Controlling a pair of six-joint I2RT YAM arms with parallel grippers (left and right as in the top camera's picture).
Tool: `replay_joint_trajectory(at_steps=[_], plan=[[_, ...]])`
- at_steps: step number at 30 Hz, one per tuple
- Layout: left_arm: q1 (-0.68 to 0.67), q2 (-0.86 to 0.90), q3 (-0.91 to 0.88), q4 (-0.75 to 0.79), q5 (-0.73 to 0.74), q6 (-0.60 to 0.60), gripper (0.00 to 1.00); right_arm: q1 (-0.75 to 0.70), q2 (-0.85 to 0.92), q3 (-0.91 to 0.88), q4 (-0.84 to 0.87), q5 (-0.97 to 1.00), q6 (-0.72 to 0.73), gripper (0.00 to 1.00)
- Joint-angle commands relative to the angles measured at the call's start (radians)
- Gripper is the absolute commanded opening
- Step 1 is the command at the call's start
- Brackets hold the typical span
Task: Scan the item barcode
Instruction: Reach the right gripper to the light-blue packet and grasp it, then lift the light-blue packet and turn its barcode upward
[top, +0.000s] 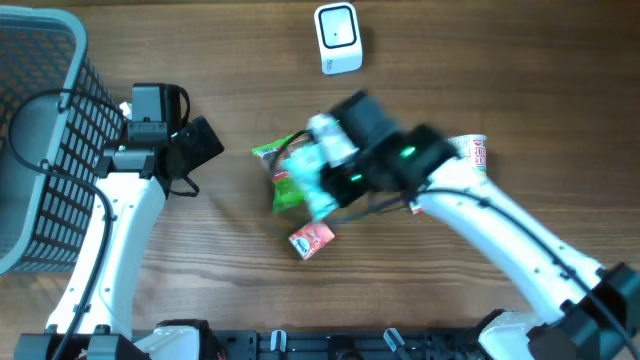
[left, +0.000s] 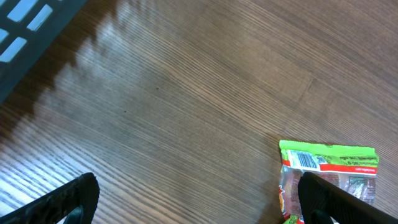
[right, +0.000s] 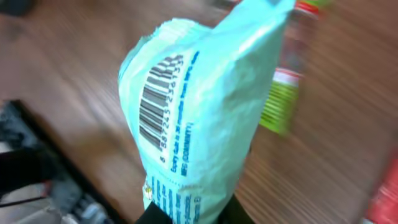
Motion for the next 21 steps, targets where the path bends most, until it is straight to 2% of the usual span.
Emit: replay_joint_trajectory(at_steps=[1, 4, 5, 6, 7, 8, 9, 13, 17, 20, 21], plan=[[0.004, -0.013, 0.001, 0.002, -0.01, -0.005, 1.0, -0.099, 0.032, -0.082, -0.018, -0.014, -0.134, 0.05], [0.004, -0.013, 0.001, 0.002, -0.01, -0.005, 1.0, -0.145, 0.058, -0.241, 0.1, -0.005, -0.144, 0.05], [0.004, -0.013, 0.001, 0.002, -0.01, -0.005, 1.0, -0.149, 0.063, -0.293, 0.144, 0.003, -0.178, 0.08], [0.004, -0.013, 0.001, 0.002, -0.01, -0.005, 1.0, -0.148, 0.067, -0.335, 0.184, 0.024, -0.189, 0.17], [0.004, -0.013, 0.001, 0.002, -0.01, -0.005, 1.0, -0.149, 0.067, -0.369, 0.22, 0.072, -0.185, 0.47], [0.004, -0.013, 0.001, 0.002, -0.009, -0.005, 1.0, -0.148, 0.067, -0.385, 0.232, 0.112, -0.186, 0.63], [0.004, -0.013, 0.001, 0.002, -0.009, -0.005, 1.0, -0.149, 0.067, -0.385, 0.233, 0.138, -0.185, 0.68], [0.004, -0.013, 0.001, 0.002, -0.009, -0.005, 1.0, -0.156, 0.064, -0.339, 0.227, 0.134, -0.126, 0.72], [0.004, -0.013, 0.001, 0.002, -0.01, -0.005, 1.0, -0.163, 0.064, -0.333, 0.187, 0.055, 0.195, 0.72], [0.004, -0.013, 0.001, 0.002, -0.01, -0.005, 1.0, -0.163, 0.064, -0.405, 0.227, 0.031, 0.279, 0.71], [0.004, -0.013, 0.001, 0.002, -0.01, -0.005, 1.0, -0.163, 0.064, -0.441, 0.258, 0.031, 0.309, 0.67]])
